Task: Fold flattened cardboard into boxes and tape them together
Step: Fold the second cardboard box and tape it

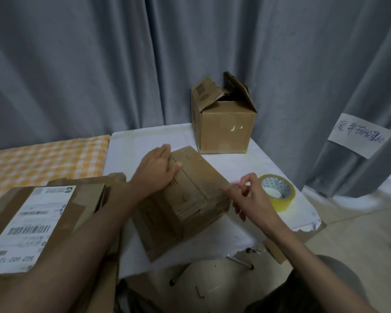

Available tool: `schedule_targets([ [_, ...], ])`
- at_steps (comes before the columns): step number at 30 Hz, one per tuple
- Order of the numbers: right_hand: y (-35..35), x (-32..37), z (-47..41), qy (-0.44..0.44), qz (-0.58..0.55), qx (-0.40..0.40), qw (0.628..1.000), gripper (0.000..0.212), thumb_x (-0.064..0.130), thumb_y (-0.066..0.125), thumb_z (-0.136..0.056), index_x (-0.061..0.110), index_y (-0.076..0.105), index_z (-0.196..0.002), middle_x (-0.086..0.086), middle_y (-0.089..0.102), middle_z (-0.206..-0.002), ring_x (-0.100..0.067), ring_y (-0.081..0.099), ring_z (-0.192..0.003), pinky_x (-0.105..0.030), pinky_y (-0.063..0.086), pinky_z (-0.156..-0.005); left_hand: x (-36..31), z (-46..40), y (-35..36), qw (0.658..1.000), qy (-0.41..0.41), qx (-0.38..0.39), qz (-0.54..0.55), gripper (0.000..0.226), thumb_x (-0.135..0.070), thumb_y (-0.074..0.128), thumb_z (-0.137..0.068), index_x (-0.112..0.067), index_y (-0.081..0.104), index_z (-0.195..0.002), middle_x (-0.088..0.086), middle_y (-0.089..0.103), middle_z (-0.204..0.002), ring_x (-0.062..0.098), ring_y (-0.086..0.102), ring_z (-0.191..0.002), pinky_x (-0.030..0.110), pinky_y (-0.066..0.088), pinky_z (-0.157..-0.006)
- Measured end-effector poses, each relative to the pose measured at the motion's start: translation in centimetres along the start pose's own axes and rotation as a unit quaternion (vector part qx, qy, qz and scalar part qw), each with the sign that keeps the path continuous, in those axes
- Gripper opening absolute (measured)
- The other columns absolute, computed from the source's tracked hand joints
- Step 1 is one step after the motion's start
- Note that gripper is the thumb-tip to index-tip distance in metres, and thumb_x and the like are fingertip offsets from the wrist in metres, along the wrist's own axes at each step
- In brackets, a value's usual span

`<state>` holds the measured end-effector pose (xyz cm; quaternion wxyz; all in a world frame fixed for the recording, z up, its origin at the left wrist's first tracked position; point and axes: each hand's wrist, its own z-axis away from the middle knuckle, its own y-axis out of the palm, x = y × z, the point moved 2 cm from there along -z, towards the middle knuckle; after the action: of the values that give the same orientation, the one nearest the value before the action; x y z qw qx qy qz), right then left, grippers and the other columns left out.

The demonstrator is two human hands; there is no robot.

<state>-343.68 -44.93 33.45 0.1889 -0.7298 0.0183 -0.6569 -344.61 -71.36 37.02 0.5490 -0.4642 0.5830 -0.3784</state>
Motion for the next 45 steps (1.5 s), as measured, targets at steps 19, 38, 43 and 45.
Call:
schedule_targets([
  [19, 3.7, 1.4, -3.5, 0.040, 0.231, -0.077, 0.969, 0.030, 0.029, 0.039, -0.107, 0.001, 0.045, -0.116, -0.019, 0.048, -0.120, -0.037, 0.051, -0.108, -0.044, 0.041, -0.092, 2.0, 3.3, 2.5, 0.980, -0.132, -0.006, 0.148, 0.047, -0.035, 0.023, -0.107, -0.006, 0.041, -0.139, 0.017, 0.045, -0.132, 0.029, 0.048, -0.120, 0.040, 0.037, -0.099],
  [38, 3.1, 1.2, -3.6, 0.072, 0.242, -0.058, 0.966, 0.044, 0.042, 0.035, -0.106, 0.004, 0.049, -0.124, -0.020, 0.054, -0.125, -0.035, 0.054, -0.112, -0.043, 0.044, -0.092, 1.1, 5.2, 1.7, 0.987, -0.021, 0.064, 0.147, 0.083, -0.068, 0.014, -0.091, -0.022, -0.009, -0.156, -0.006, -0.014, -0.164, 0.014, -0.010, -0.151, 0.031, -0.002, -0.117],
  [43, 2.2, 1.9, -3.8, 0.156, 0.241, 0.022, 0.958, 0.067, 0.056, 0.027, -0.103, 0.003, 0.057, -0.130, -0.021, 0.059, -0.129, -0.034, 0.059, -0.105, -0.031, 0.046, -0.079, 1.0, 3.6, 0.9, 0.937, -0.206, 0.099, 0.262, 0.079, -0.065, 0.021, -0.098, -0.016, 0.005, -0.158, 0.010, 0.017, -0.163, 0.032, 0.026, -0.146, 0.043, 0.023, -0.116],
  [45, 1.8, 2.9, -3.7, 0.172, 0.220, 0.030, 0.960, 0.064, 0.057, 0.031, -0.102, 0.005, 0.060, -0.124, -0.016, 0.062, -0.117, -0.025, 0.061, -0.082, -0.028, 0.047, -0.059, 0.3, 3.5, 0.2, 0.942, -0.216, 0.084, 0.242, 0.076, -0.063, 0.022, -0.099, -0.010, 0.019, -0.154, 0.014, 0.029, -0.158, 0.033, 0.035, -0.141, 0.044, 0.030, -0.112],
])
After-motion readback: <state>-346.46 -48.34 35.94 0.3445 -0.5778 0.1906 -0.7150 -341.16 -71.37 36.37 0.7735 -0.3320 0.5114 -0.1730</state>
